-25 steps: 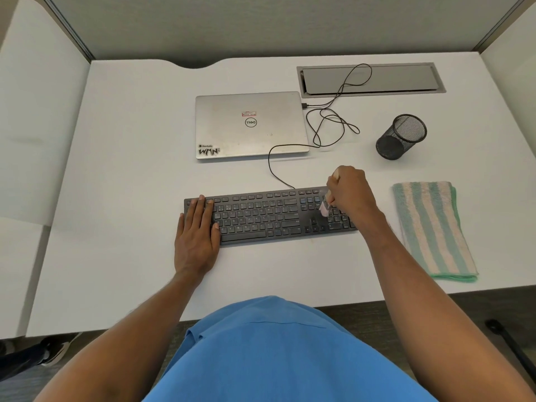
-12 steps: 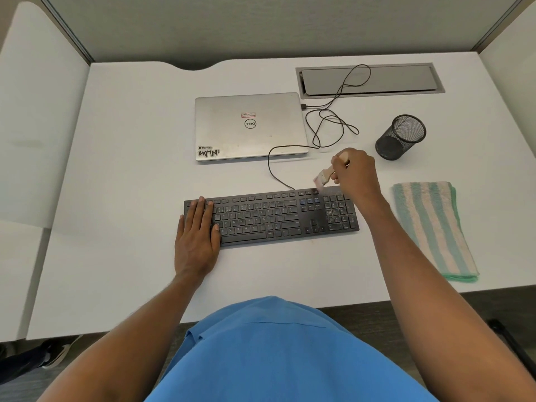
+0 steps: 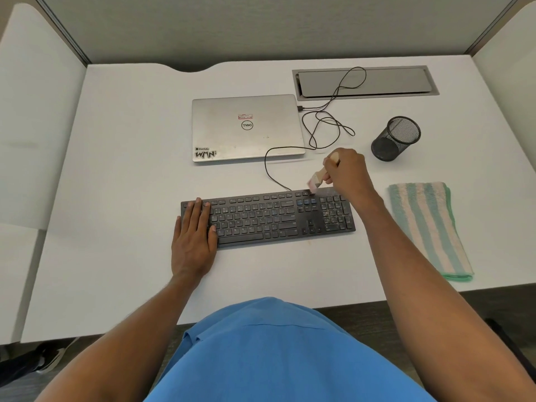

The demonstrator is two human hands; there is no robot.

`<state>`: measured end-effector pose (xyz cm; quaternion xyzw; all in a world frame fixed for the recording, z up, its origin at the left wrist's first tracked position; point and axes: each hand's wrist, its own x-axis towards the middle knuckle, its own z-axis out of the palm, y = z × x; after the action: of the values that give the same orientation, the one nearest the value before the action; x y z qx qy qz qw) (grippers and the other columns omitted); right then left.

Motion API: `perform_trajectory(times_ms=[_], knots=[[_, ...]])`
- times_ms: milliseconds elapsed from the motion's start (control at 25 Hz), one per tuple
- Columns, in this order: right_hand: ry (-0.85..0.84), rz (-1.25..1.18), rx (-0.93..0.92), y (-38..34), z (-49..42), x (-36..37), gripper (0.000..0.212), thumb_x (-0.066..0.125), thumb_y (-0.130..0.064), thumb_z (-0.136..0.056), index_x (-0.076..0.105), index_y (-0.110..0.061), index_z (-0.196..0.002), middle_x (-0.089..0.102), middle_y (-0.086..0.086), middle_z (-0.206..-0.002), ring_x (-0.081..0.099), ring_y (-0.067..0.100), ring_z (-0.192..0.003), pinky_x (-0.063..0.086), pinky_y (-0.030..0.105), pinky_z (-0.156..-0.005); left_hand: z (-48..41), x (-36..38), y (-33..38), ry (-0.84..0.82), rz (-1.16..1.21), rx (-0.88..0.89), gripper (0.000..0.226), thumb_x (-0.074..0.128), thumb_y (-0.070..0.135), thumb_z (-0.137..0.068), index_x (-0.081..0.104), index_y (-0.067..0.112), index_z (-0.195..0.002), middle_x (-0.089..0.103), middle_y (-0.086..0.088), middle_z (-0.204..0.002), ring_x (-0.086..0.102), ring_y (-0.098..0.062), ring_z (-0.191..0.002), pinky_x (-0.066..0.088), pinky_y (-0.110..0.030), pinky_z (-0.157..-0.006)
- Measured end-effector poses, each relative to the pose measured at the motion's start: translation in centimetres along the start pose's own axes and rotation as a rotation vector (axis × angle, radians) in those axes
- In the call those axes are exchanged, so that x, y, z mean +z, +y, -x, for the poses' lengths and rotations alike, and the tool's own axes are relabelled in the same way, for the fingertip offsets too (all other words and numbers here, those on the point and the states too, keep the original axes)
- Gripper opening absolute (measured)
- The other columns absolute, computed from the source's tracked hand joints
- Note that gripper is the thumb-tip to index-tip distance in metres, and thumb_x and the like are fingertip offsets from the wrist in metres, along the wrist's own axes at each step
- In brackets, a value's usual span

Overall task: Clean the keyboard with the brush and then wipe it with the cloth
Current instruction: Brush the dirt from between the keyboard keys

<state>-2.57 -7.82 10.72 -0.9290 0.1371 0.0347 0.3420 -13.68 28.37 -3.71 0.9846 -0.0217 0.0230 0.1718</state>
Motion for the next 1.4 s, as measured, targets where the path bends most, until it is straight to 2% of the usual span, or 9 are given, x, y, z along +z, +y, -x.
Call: perform_trajectory(times_ms=[200,320,520,800,960,1040,1160,1320,1400], knots=[[0.019,0.1,0.04,0.9,0.1,0.0,0.02,0.057,-0.021,-0.099,0.069,-0.006,-0.103,0.07,0.014,-0.097,0.068,0.028,-0.079,0.058,0.036,-0.071,0.0,0.0,0.0,-0.002,0.0,0.0,0.061,0.028,0.037,-0.109,0.026,0.02,-0.168,0.018,0.001,-0.176,0.009,-0.016,-0.164,0.015,-0.049,-0.132],[0.054,0.161,0.043,1.0,0.2,-0.5,0.021,0.055,-0.02,-0.1,0.068,-0.005,-0.102,0.063,0.008,-0.092,0.061,0.025,-0.077,0.048,0.031,-0.067,0.0,0.0,0.0,-0.003,0.0,-0.002,0.061,0.028,0.037,-0.109,0.026,0.02,-0.168,0.018,0.001,-0.176,0.009,-0.016,-0.164,0.016,-0.049,-0.132],[-0.012,0.027,0.027,0.7,0.8,-0.1,0.017,0.057,-0.024,-0.098,0.069,-0.011,-0.099,0.071,0.013,-0.09,0.071,0.028,-0.076,0.062,0.045,-0.072,0.0,0.0,0.1,0.0,0.0,0.001,0.061,0.028,0.037,-0.109,0.025,0.02,-0.168,0.019,0.0,-0.176,0.01,-0.017,-0.164,0.016,-0.049,-0.132],[0.061,0.132,0.038,1.1,0.9,-0.9,0.019,0.055,-0.018,-0.099,0.069,-0.005,-0.099,0.065,0.008,-0.089,0.064,0.026,-0.078,0.052,0.034,-0.065,0.0,0.0,0.1,0.003,0.011,-0.002,0.062,0.028,0.037,-0.108,0.027,0.02,-0.168,0.019,0.0,-0.176,0.011,-0.017,-0.163,0.015,-0.048,-0.132],[-0.046,0.048,0.005,0.4,1.2,-0.8,0.014,0.056,-0.014,-0.096,0.07,-0.013,-0.095,0.07,0.012,-0.095,0.069,0.027,-0.08,0.062,0.042,-0.071,0.0,0.0,0.0,0.007,0.008,0.002,0.061,0.028,0.037,-0.108,0.027,0.02,-0.168,0.019,0.0,-0.176,0.012,-0.017,-0.163,0.016,-0.048,-0.132],[-0.068,0.082,0.011,0.5,1.4,-1.1,0.015,0.055,-0.01,-0.097,0.07,-0.013,-0.093,0.069,0.012,-0.097,0.068,0.025,-0.08,0.06,0.035,-0.063,0.0,0.0,0.1,0.003,0.007,0.003,0.062,0.028,0.037,-0.108,0.026,0.02,-0.168,0.019,0.0,-0.176,0.011,-0.017,-0.163,0.015,-0.048,-0.132],[-0.099,0.242,-0.003,0.8,1.2,-2.3,0.011,0.061,-0.004,-0.093,0.071,-0.007,-0.092,0.071,0.012,-0.098,0.064,0.024,-0.077,0.044,0.022,-0.054,0.0,0.0,0.1,0.0,0.011,-0.001,0.062,0.029,0.037,-0.108,0.026,0.021,-0.168,0.019,0.001,-0.176,0.011,-0.017,-0.163,0.015,-0.049,-0.132],[-0.154,0.1,-0.108,-0.3,0.7,-2.9,0.014,0.063,-0.007,-0.093,0.073,-0.014,-0.086,0.071,0.003,-0.079,0.069,0.02,-0.071,0.058,0.035,-0.066,0.0,0.0,0.0,0.0,0.007,-0.002,0.062,0.029,0.037,-0.108,0.026,0.021,-0.168,0.018,0.001,-0.176,0.01,-0.017,-0.164,0.015,-0.049,-0.132],[-0.227,0.104,-0.173,-0.9,1.0,-2.4,0.01,0.068,-0.01,-0.092,0.074,-0.015,-0.085,0.071,-0.002,-0.076,0.068,0.011,-0.071,0.055,0.029,-0.064,0.0,0.0,0.0,0.002,0.007,0.001,0.062,0.029,0.037,-0.108,0.026,0.02,-0.168,0.019,0.001,-0.176,0.011,-0.017,-0.163,0.015,-0.049,-0.132]])
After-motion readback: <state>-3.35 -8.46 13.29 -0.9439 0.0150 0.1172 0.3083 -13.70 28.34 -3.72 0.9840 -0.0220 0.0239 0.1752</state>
